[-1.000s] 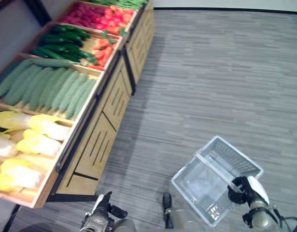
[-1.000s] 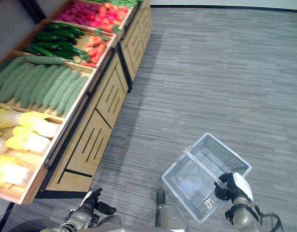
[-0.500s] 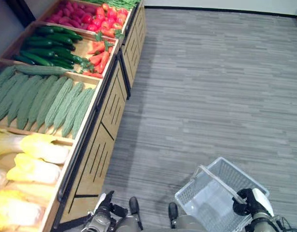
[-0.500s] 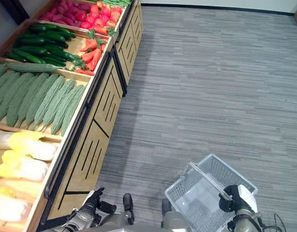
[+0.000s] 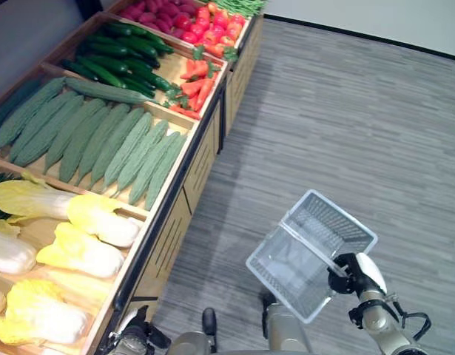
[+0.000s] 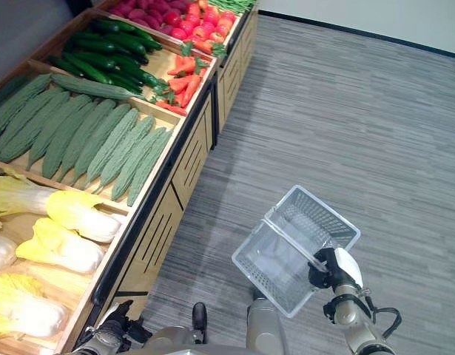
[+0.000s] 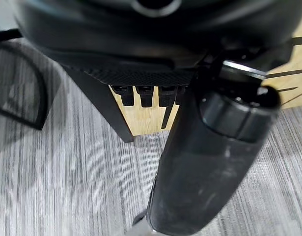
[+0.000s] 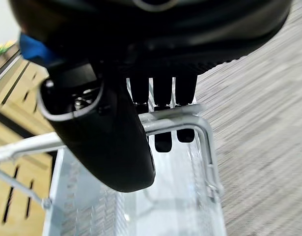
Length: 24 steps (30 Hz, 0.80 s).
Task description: Get the vegetables into the basket
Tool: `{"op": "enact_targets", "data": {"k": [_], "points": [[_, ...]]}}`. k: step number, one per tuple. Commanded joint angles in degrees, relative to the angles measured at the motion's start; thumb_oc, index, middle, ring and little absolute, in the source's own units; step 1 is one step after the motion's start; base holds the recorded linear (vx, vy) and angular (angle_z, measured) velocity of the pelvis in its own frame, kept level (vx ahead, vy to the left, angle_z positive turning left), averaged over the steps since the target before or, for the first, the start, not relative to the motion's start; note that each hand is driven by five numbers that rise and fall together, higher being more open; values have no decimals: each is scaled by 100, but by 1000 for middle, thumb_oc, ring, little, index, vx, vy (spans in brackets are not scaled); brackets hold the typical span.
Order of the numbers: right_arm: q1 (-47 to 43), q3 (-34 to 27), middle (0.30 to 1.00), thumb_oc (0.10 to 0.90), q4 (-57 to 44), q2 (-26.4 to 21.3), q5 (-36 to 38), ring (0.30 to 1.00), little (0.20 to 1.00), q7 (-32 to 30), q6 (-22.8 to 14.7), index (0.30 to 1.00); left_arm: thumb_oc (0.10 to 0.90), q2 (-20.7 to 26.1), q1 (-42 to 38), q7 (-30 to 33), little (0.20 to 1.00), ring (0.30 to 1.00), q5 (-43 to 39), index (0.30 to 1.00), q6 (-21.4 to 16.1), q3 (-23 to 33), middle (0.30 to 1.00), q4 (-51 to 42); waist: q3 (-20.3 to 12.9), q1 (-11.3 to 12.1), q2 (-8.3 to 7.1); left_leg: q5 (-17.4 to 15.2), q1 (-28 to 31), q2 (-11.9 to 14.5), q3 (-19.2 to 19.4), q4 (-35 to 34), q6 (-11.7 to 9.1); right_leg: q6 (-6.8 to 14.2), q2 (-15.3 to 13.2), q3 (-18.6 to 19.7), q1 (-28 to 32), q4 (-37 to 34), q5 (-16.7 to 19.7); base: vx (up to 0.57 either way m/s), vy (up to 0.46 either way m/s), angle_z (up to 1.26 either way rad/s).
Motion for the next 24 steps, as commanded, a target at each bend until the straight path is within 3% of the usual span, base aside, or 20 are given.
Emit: {"op": "enact_targets", "data": {"k": [1,4,7,12,14,15,17,18,20,22,24], "points": [[-204,-469,300,400,-570,-472,-16,300,300,-399,-288,300,900,58,-65,72,1000,1000,-24,1000,-143,188,1000,-76,61,-199,-54,-490,-50,313,-278,760,-516,276,-53,183,305,-163,891,371,-376,102],[-89,-433,300,400,-541,-454,-34,300,300,-321,-287,300,900,24,70,88,1000,1000,-70,1000,-82,310,1000,54,-96,-145,-107,-463,122,520,-561,784,-655,185,111,33,510,48,674,243,-364,118],[124,-512,300,400,-605,-566,52,300,300,-261,-361,300,900,-6,146,97,1000,1000,-141,1000,-47,436,1000,154,-187,-134,-65,-258,116,773,-848,732,-789,-42,378,-129,685,152,398,127,-300,57],[260,-601,300,400,-497,-727,121,300,300,-269,-369,300,900,-86,187,85,1000,1000,-207,1000,-25,404,1000,96,-184,-130,-14,45,-131,1010,-1073,860,-944,-228,515,-510,825,251,121,45,-273,38],[365,-756,300,400,-381,-788,251,300,300,-342,-348,300,900,-161,105,62,1000,1000,-190,1000,-12,234,1000,-27,-91,-250,-10,189,-460,1138,-321,1086,-955,-322,340,-908,986,233,41,-38,-200,75],[365,-757,300,400,-379,-788,252,300,300,-343,-349,300,900,-162,104,62,1000,1000,-190,1000,-11,233,1000,-27,-90,-252,-9,186,-464,1137,-325,1093,-956,-322,338,-912,988,233,40,-45,-98,125],[477,-925,300,400,-339,-760,348,300,300,-454,-294,300,900,-202,21,72,1000,1000,-122,1000,5,74,1000,-150,-57,-451,67,346,-510,1507,1011,1080,-1017,-344,215,-1361,1132,145,-14,-65,-121,159],[507,-964,300,400,-307,-733,388,300,300,-486,-283,300,900,-200,-22,97,1000,1000,-96,1000,21,37,1000,-149,-65,-495,107,419,-522,1581,1318,989,-1048,-339,195,-1500,1174,105,-19,-40,-73,147],[509,-989,300,400,-227,-668,450,300,300,-538,-271,300,900,-224,-135,129,1000,1000,-20,1000,40,-78,1000,-130,-77,-510,210,667,-644,1528,1371,653,-1101,-271,126,-1777,1285,13,-41,33,49,122],[458,-939,300,400,-198,-655,437,300,300,-551,-271,300,900,-208,-131,140,1000,1000,-17,1000,54,-67,1000,-112,-69,-491,210,661,-648,1483,1276,587,-1084,-252,110,-1786,1279,30,-30,106,155,63],[271,-751,300,400,56,-443,370,300,300,-533,-230,300,900,-156,-66,166,1000,1000,-44,1000,47,39,1000,-25,-156,-340,116,507,-424,1123,1276,137,-853,-38,-151,-1661,1419,-105,116,234,503,-14]]}}
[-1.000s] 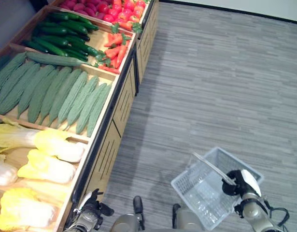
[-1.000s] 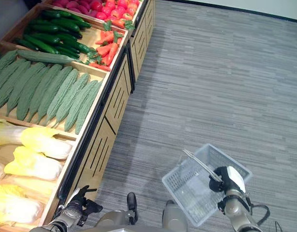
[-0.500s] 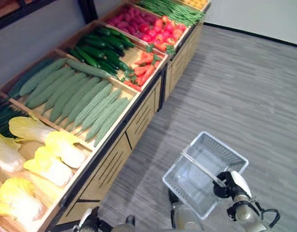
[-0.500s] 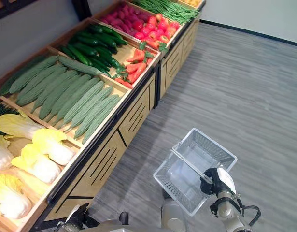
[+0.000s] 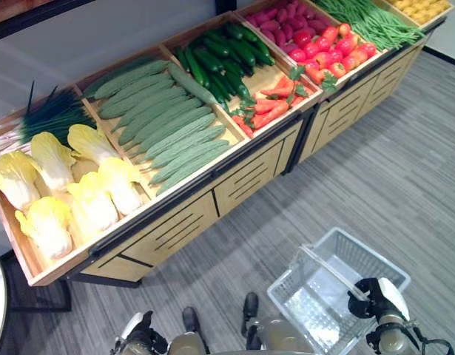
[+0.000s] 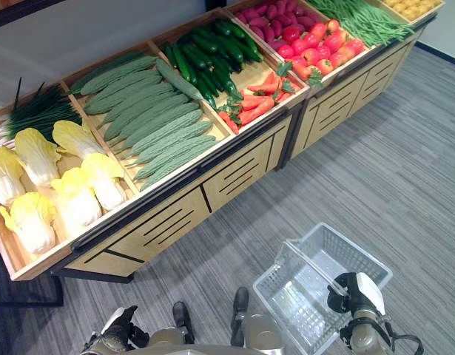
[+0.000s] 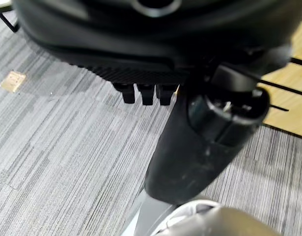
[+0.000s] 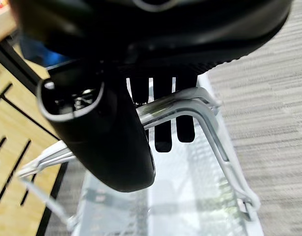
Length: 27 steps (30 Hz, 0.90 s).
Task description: Get the vegetables into the basket
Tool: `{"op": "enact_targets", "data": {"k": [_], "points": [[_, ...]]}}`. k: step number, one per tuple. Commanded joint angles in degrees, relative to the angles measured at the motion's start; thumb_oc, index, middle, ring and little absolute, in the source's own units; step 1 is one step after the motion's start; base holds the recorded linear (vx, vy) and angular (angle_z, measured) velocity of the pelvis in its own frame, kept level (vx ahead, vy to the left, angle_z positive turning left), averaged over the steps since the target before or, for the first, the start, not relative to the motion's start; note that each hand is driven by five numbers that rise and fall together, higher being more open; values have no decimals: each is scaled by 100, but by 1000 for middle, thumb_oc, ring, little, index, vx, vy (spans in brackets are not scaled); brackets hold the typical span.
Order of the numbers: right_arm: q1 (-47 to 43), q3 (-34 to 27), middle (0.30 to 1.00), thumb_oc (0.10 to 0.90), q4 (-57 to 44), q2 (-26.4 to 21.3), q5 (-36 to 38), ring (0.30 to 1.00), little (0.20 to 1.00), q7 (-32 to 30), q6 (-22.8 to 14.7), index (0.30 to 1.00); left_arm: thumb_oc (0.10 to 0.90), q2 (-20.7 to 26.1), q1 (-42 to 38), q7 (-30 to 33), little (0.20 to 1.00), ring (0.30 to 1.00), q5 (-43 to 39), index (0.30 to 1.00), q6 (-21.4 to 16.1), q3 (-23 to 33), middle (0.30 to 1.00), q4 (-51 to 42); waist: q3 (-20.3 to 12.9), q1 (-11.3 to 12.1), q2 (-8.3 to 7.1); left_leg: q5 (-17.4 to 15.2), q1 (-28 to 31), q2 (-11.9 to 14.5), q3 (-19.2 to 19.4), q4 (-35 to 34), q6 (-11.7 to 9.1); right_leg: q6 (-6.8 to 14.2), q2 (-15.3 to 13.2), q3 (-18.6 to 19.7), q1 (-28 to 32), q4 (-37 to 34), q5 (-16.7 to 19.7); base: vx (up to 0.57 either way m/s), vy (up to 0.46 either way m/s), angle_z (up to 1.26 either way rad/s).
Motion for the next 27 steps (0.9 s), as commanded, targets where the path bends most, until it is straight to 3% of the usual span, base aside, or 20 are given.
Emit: {"op": "enact_targets", "data": {"k": [1,4,7,8,9,10,12,16,21,27], "points": [[-183,-159,300,400,-298,-228,191,300,300,-412,-256,300,900,-84,-193,63,1000,1000,-39,1000,-159,304,1000,-27,-204,99,-171,198,-189,-192,-36,-290,247,807,-1106,828,430,296,-17,137,522,-58],[-506,21,300,400,286,-20,216,300,300,-440,-218,300,900,0,-200,92,1000,1000,-119,1000,-224,306,1000,-58,-197,214,-327,13,-154,-510,-130,-373,442,1052,-1394,928,411,382,276,63,387,-8],[-732,120,300,400,804,89,322,300,300,-440,-231,300,900,127,-230,145,1000,1000,-167,1000,-232,373,1000,3,-103,275,-352,-83,-92,-684,-248,-373,591,1112,-1475,1213,107,1225,587,17,225,39],[-761,129,300,400,859,97,349,300,300,-443,-236,300,900,152,-241,153,1000,1000,-179,1000,-235,382,1000,7,-87,266,-327,-82,-94,-688,-313,-373,606,1100,-1398,1391,6,1450,659,41,101,44],[-783,179,300,400,942,142,438,300,300,-438,-294,300,900,232,-271,165,1000,1000,-197,1000,-269,414,1000,103,-53,152,-277,-104,-56,-670,-524,-373,577,1007,-954,2099,-188,1521,478,96,-5,45],[-774,165,300,400,921,146,466,300,300,-492,-339,300,900,240,-329,175,1000,1000,-191,1000,-288,396,1000,138,-46,107,-245,-87,-36,-636,-612,-373,501,967,-886,2353,-220,1062,264,144,-132,47],[-671,102,300,400,786,127,450,300,300,-504,-342,300,900,264,-459,194,1000,1000,-98,1000,-281,344,1000,174,-41,-29,-274,-135,20,-585,-838,-373,355,1018,-946,2560,-474,298,500,161,-269,73],[-538,71,300,400,769,131,425,300,300,-471,-317,300,900,297,-452,172,1000,1000,-50,1000,-278,337,1000,192,-113,-44,-338,-104,112,-447,-966,-373,232,980,-927,2443,-309,65,463,111,-270,84],[-385,30,300,400,1599,73,440,300,300,-335,-262,300,900,176,-389,258,1000,1000,-191,1000,-212,556,1000,305,-247,-2,-185,45,125,-170,-1206,-272,63,717,-621,2095,67,-51,293,105,-238,28],[-266,-164,300,400,2691,135,480,300,300,-274,-59,300,900,34,-437,345,1000,1000,-233,1000,-231,450,1000,296,-357,-3,-101,108,129,-138,-1172,-298,-32,686,-726,1692,430,-379,293,42,-75,40]]}}
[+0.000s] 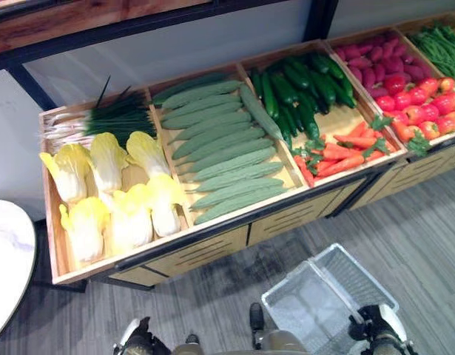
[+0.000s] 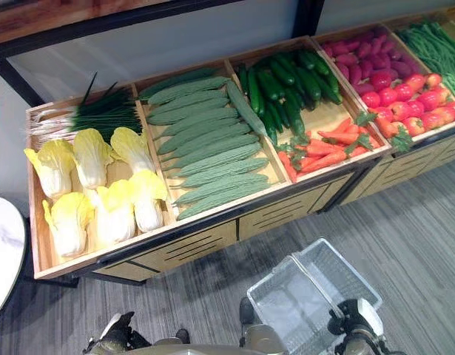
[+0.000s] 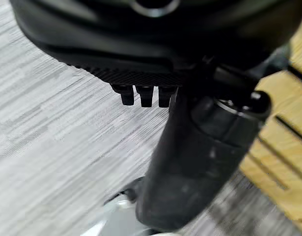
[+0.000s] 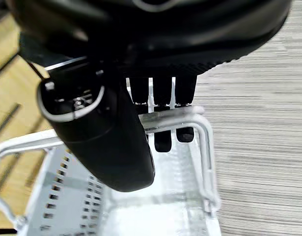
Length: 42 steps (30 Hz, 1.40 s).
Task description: Get the vegetables into the basket
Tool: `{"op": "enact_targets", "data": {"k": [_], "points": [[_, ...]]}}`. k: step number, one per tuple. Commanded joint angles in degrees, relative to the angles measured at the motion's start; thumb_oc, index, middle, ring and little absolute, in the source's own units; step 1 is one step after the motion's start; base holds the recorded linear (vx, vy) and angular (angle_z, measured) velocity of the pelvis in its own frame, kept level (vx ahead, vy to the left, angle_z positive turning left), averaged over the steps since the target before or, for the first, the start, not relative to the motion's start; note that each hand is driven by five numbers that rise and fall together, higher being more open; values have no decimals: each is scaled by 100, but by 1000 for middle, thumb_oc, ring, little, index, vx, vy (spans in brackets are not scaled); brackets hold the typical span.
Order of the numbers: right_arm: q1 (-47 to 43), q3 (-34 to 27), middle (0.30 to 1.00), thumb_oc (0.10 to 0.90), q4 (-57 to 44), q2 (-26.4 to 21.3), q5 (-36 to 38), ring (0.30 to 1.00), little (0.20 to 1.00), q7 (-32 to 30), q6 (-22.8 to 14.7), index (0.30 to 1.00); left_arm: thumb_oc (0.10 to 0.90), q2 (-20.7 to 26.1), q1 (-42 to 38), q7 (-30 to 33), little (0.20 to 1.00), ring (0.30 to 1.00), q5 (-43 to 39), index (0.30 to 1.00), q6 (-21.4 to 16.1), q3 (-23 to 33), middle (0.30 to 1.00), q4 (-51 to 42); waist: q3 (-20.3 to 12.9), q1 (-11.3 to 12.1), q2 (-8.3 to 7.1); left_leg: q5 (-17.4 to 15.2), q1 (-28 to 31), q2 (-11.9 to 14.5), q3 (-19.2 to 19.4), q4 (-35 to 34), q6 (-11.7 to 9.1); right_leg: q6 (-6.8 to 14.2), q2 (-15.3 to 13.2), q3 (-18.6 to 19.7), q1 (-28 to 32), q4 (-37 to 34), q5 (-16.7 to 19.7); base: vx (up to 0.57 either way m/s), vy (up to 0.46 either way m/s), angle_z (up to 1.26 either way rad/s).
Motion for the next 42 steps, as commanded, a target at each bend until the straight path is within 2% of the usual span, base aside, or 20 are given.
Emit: {"op": "enact_targets", "data": {"k": [1,5,11,13,14,17,18,21,23,27,30,31,32,33,34,35,42], "points": [[245,-229,300,400,-188,-467,182,300,300,-263,15,300,900,202,-284,235,1000,1000,-114,1000,-75,-76,1000,164,-46,-150,-27,150,-132,-40,25,-204,279,827,-624,526,-184,419,-153,29,18,9],[139,-171,300,400,-33,-399,169,300,300,-292,49,300,900,219,-233,251,1000,1000,-195,1000,-62,25,1000,232,-67,-117,-48,50,-113,-83,32,-253,324,874,-670,601,-184,313,-49,-37,61,-20],[129,-122,300,400,196,-184,93,300,300,-377,59,300,900,374,-137,555,1000,1000,-764,1000,-59,780,1000,492,-183,-52,-162,-40,-71,-191,-38,-253,356,928,-811,584,-86,207,33,-12,70,2],[204,-195,300,400,277,-146,109,300,300,-390,62,300,900,479,-102,683,1000,1000,-1220,1000,-116,1220,1000,540,-241,-42,-187,-55,-43,-194,-56,-253,352,931,-820,576,-32,174,38,0,0,0],[267,-240,300,400,315,-96,83,300,300,-445,55,300,900,640,-132,1092,1000,1000,-1741,1000,-239,1784,1000,499,-284,-23,-203,-64,-30,-196,-71,-253,342,930,-823,557,-2,152,37,0,0,0],[347,-264,300,400,315,-41,42,300,300,-538,22,300,900,911,-139,1706,1000,1000,-2439,1000,-387,2618,1000,607,-333,-23,-237,-83,-3,-189,-50,-253,313,938,-827,539,47,115,28,0,0,0],[344,-258,300,400,315,-39,42,300,300,-539,23,300,900,914,-137,1707,1000,1000,-2439,1000,-388,2623,1000,606,-331,-28,-240,-85,0,-190,-49,-253,313,938,-828,538,52,113,27,0,0,0],[434,-230,300,400,286,-19,34,300,300,-559,-29,300,900,1368,-84,2293,1000,1000,-2930,1000,-524,3382,1000,826,-394,-41,-273,-115,46,-171,-12,-253,277,957,-829,546,91,83,18,0,0,0],[442,-171,300,400,260,-21,28,300,300,-546,-67,300,900,1570,-55,2514,1000,1000,-3035,1000,-601,3572,1000,911,-423,-56,-277,-123,68,-169,17,-253,262,968,-824,560,100,79,14,11,0,-7],[421,-48,300,400,273,-26,-48,300,300,-547,-146,300,900,1907,-94,2969,1000,1000,-2571,1000,-758,3385,1000,447,-435,-72,-256,-118,76,-174,30,-253,249,992,-824,561,82,89,21,-5,4,-8],[434,-27,300,400,272,1,-78,300,300,-609,-184,300,900,2032,-236,3468,1000,1000,-2052,1000,-936,3107,1000,-418,-431,-65,-261,-104,57,-168,-4,-253,237,1011,-830,542,64,102,15,-4,-2,1],[432,-38,300,400,272,14,-85,300,300,-626,-184,300,900,2017,-227,3638,1000,1000,-1853,1000,-939,3024,1000,-817,-425,-54,-266,-100,53,-169,-16,-253,235,1015,-835,529,71,100,12,-16,-12,3],[468,-67,300,400,256,52,-82,300,300,-652,-202,300,900,2043,-211,3978,1000,1000,-1386,1000,-989,2867,1000,-1655,-422,-49,-286,-98,36,-173,-43,-253,235,1023,-842,508,72,105,5,-23,-23,5],[517,-135,300,400,233,58,-108,300,300,-673,-202,300,900,2003,-50,4111,1000,1000,-712,1000,-849,2667,1000,-3016,-405,-16,-304,-88,1,-181,-90,-253,245,1029,-855,469,74,116,-5,-26,-34,15],[517,-190,300,400,241,37,-122,300,300,-668,-170,300,900,1883,51,4036,1000,1000,-285,1000,-764,2511,1000,-3694,-389,5,-325,-82,-32,-181,-143,-253,259,1028,-867,430,87,115,-17,-16,-28,22],[522,-198,300,400,241,34,-130,300,300,-656,-155,300,900,1797,54,3906,1000,1000,-126,1000,-795,2360,1000,-3982,-382,-4,-331,-78,-41,-183,-157,-253,265,1028,-872,414,93,111,-16,-3,-17,21],[355,-105,300,400,111,-4,-222,300,300,-578,-99,300,900,1554,-115,3404,1000,1000,324,1000,-870,1801,1000,-4686,-337,-39,-330,-89,-44,-199,-130,-253,288,1036,-893,444,76,99,21,0,0,2]]}}
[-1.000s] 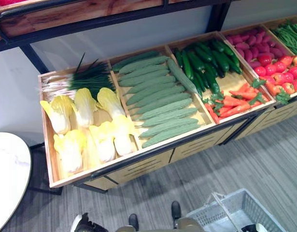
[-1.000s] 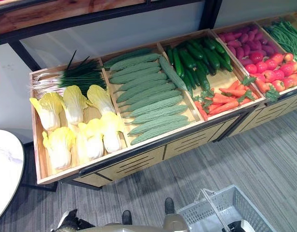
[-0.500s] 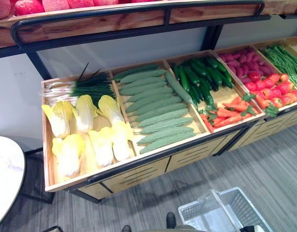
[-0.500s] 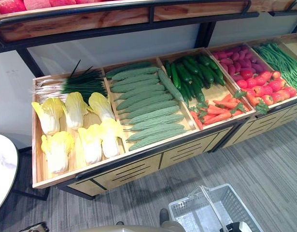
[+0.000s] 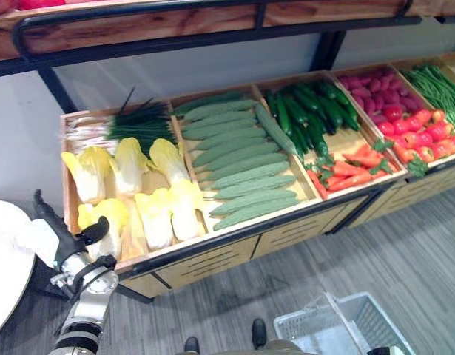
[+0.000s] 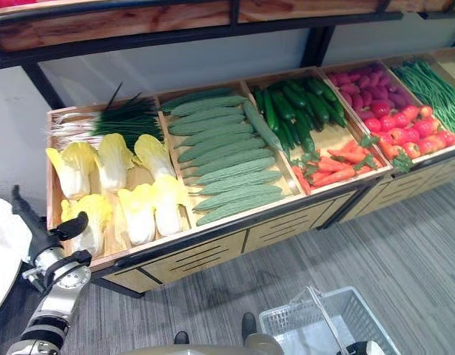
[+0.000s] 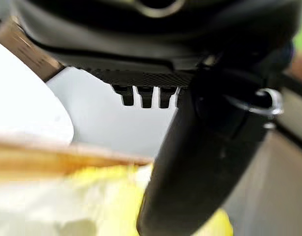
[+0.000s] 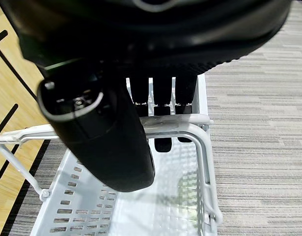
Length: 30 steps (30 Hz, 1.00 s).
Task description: Get the vegetables into the basket
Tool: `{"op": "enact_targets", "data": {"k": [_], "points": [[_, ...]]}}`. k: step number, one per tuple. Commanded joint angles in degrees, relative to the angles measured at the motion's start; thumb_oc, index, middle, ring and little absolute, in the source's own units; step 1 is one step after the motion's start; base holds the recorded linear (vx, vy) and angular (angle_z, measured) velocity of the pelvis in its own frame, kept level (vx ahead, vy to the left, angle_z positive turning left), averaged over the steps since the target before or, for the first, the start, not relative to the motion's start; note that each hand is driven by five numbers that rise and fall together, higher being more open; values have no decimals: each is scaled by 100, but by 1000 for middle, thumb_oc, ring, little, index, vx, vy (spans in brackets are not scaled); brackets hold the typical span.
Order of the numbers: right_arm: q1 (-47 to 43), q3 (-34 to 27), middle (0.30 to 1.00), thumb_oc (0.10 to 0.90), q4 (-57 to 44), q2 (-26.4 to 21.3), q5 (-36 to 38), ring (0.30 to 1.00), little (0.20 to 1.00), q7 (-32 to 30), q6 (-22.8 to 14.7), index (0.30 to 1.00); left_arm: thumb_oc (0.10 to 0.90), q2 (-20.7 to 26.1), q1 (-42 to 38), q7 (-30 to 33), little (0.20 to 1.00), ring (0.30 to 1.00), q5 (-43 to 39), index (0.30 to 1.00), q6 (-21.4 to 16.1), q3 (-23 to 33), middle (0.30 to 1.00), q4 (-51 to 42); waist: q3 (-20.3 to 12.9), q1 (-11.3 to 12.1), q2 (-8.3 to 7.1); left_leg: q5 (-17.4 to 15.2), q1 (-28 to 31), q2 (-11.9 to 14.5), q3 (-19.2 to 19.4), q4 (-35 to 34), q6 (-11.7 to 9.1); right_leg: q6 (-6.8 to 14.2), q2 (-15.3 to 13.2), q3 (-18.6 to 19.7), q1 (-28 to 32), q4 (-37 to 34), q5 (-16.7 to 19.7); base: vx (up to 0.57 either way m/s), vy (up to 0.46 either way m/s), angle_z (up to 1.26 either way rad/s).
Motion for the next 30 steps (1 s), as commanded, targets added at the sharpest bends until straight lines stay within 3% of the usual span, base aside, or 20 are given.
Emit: {"op": "enact_targets", "data": {"k": [1,11,25,30], "points": [[-245,132,300,400,77,-287,-146,300,300,-319,-74,300,900,329,-431,-197,1000,1000,435,1000,-297,195,1000,-130,-51,59,-284,-96,-77,181,-98,5,-159,589,-560,325,-5,105,-89,0,0,0],[-332,165,300,400,147,-265,-199,300,300,-356,-34,300,900,61,-344,-455,1000,1000,532,1000,-263,-20,1000,-477,-10,93,-313,-88,-132,179,-132,5,-133,573,-558,318,-27,96,-89,1,0,0],[-416,303,300,400,160,-294,-347,300,300,-332,57,300,900,12,-504,-385,1000,1000,549,1000,224,70,1000,232,68,104,-360,-85,-179,186,-83,5,-124,572,-547,351,-100,93,-67,0,0,0],[-465,309,300,400,95,-425,-347,300,300,-183,170,300,900,17,-637,-886,1000,1000,217,1000,493,11,1000,559,121,67,-315,-68,-225,185,-60,5,-111,574,-549,383,-187,112,-45,-2,26,-2]]}}
